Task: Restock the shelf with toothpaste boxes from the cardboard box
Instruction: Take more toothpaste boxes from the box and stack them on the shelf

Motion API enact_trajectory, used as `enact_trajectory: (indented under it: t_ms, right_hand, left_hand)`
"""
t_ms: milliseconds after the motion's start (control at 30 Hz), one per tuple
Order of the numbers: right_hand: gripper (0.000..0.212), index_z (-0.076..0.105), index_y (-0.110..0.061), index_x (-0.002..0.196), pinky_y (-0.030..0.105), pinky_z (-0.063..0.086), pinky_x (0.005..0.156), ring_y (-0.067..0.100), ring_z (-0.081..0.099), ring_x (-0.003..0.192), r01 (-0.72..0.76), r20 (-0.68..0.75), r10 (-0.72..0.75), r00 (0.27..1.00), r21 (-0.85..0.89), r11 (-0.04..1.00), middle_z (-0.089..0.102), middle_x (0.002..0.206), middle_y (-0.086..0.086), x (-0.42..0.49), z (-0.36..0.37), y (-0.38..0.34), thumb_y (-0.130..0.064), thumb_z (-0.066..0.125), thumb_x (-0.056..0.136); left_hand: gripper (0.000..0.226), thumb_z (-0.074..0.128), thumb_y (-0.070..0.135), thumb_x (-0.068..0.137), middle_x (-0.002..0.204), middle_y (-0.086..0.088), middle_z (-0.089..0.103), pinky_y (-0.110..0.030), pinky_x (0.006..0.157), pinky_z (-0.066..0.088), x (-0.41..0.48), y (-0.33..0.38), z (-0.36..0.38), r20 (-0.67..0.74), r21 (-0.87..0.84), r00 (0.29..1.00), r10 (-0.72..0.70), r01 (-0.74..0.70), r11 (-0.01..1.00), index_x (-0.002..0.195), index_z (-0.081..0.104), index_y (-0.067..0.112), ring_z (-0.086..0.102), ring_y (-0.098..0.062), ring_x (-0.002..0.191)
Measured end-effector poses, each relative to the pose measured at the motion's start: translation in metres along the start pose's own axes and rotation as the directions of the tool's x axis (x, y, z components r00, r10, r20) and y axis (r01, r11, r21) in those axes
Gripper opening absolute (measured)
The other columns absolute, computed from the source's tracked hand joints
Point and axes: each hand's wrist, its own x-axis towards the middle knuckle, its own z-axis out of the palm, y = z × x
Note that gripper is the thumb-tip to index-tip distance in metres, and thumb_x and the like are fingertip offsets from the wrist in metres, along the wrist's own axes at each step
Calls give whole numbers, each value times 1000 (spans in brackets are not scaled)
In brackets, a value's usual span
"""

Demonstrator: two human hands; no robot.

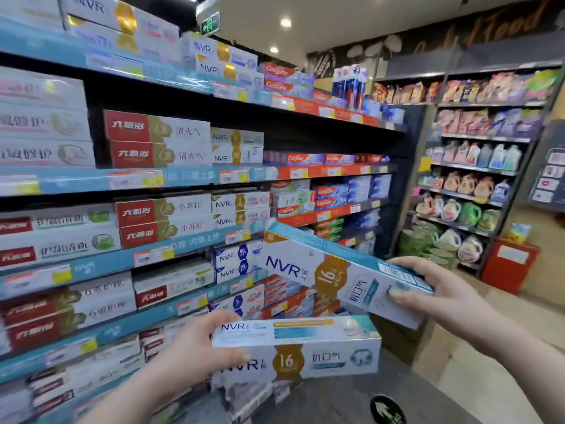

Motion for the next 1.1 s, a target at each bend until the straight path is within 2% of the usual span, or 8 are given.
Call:
enact_trajectory:
  t_ms: [133,267,467,733,833,933,1033,1100]
  right_hand:
    - [81,60,-22,102,14,52,65,1,67,80,63,60,-64,996,17,998,72,96,-4,70,-4,22,-61,82,35]
    - [76,57,-27,105,20,55,73,4,67,86,113,83,-113,990,5,994,69,103,-2,145,-12,36,-56,81,39]
    - [75,60,-38,98,36,55,80,12,66,93,204,36,-202,979,-56,977,67,106,-7,273,-27,42,-75,72,34]
    - [59,60,-28,100,22,57,67,7,68,80,295,83,-295,952,12,955,70,100,-2,443,-28,42,-48,83,49]
    - [34,57,-22,106,11,51,59,7,64,77,338,115,-336,935,2,941,66,101,0,509,-15,33,-21,71,75]
    - [36,52,-14,114,6,46,54,7,59,76,391,209,-380,901,-11,920,62,96,-2,571,4,21,-12,66,81]
    - [43,52,-11,119,11,50,67,13,59,84,416,324,-395,860,5,909,61,106,5,624,27,12,-11,68,79]
    - [36,56,-13,113,22,50,82,16,60,91,450,414,-415,810,14,893,62,112,9,649,42,10,-12,68,78]
  left_hand:
    - [39,79,27,65,98,12,65,-22,71,51,46,7,-9,-67,37,998,-7,9,999,88,54,45,64,-6,78]
    - [39,79,24,67,99,8,67,-11,65,47,114,6,-19,-96,7,995,-29,30,1000,95,56,38,64,0,71]
    - [53,77,39,56,101,5,66,-25,70,47,236,16,-48,-139,12,990,18,-17,1000,105,58,37,60,-7,77]
    - [50,80,39,58,113,17,56,-23,87,43,334,25,-78,-262,31,964,55,-49,998,99,52,46,55,-8,104]
    - [44,82,28,62,86,33,68,0,69,43,343,25,-89,-306,-34,951,36,-49,998,99,59,38,61,15,86]
    - [63,88,32,50,91,19,71,0,59,44,347,22,-99,-366,-95,931,12,-51,994,106,60,30,64,12,82]
    - [93,90,44,22,89,9,76,-10,58,50,344,29,-101,-399,-156,916,-24,-42,987,106,62,16,71,-7,76]
    - [72,90,36,36,86,12,76,-10,58,49,346,39,-99,-434,-154,900,-42,-29,988,101,64,20,71,-6,76]
